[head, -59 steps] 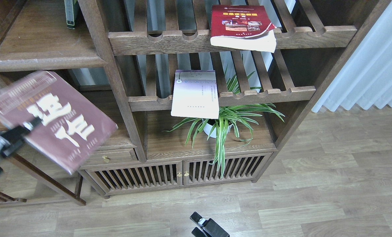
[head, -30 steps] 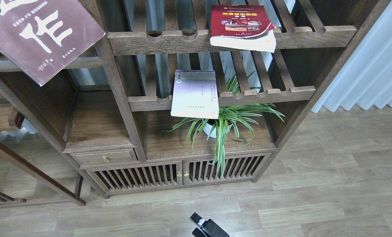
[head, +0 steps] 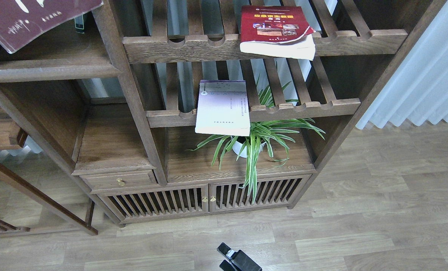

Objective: Organize books on shelf
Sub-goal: 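Carry the dark red book with the left gripper up to the upper shelf, then release the book on the upper shelf and withdraw the left gripper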

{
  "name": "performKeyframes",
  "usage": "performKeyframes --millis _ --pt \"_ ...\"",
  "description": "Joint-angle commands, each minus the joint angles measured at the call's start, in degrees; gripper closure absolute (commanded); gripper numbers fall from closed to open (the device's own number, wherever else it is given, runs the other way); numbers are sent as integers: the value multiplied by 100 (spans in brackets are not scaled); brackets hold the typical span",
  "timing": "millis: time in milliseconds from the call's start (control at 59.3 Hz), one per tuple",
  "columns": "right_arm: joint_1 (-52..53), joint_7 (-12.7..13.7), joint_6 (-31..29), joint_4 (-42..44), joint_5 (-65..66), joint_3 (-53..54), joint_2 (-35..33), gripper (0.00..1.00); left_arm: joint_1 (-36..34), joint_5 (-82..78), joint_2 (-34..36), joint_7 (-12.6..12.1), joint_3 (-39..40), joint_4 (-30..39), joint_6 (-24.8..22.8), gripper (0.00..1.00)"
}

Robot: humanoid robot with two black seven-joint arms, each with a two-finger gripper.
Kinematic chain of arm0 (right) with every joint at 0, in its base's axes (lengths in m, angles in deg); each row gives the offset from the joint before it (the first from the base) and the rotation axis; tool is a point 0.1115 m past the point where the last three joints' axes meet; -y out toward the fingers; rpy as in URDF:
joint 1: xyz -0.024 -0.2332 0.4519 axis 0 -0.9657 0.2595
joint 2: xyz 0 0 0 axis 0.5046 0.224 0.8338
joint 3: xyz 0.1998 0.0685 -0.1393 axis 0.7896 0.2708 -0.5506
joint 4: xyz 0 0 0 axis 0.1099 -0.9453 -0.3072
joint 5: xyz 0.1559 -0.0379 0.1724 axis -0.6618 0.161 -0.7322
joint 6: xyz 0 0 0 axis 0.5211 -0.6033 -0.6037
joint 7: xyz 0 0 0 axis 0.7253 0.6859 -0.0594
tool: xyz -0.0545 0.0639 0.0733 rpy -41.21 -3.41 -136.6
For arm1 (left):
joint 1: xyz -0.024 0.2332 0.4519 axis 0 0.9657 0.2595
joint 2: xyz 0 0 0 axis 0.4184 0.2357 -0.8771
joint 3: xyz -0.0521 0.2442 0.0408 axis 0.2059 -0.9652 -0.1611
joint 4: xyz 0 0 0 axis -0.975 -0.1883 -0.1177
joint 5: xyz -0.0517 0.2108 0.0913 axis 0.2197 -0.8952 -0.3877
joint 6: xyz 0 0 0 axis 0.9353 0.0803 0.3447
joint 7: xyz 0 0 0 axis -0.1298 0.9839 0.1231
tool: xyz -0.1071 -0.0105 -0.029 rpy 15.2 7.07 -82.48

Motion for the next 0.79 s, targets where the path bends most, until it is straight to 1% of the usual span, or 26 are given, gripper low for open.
performKeyframes --millis 0,169,439,540,709,776 --pt "11 0 0 0 -1 0 0 1 12 -1 20 0 -75 -133 0 93" --pt "11 0 0 -9 -1 0 0 1 39 -27 20 0 -93 -528 0 94" --pt "11 -9 0 -9 -1 0 0 1 -84 -308 -77 0 -163 -827 0 94" --pt "20 0 0 -9 -1 0 0 1 -339 -598 -191 0 -295 -1038 0 94" --pt "55 -9 0 -18 8 -9 0 1 -1138 -1099 -279 0 -743 -1354 0 94" --pt "64 0 0 -9 8 -18 0 1 -1350 -1213 -279 0 -892 -1407 0 94"
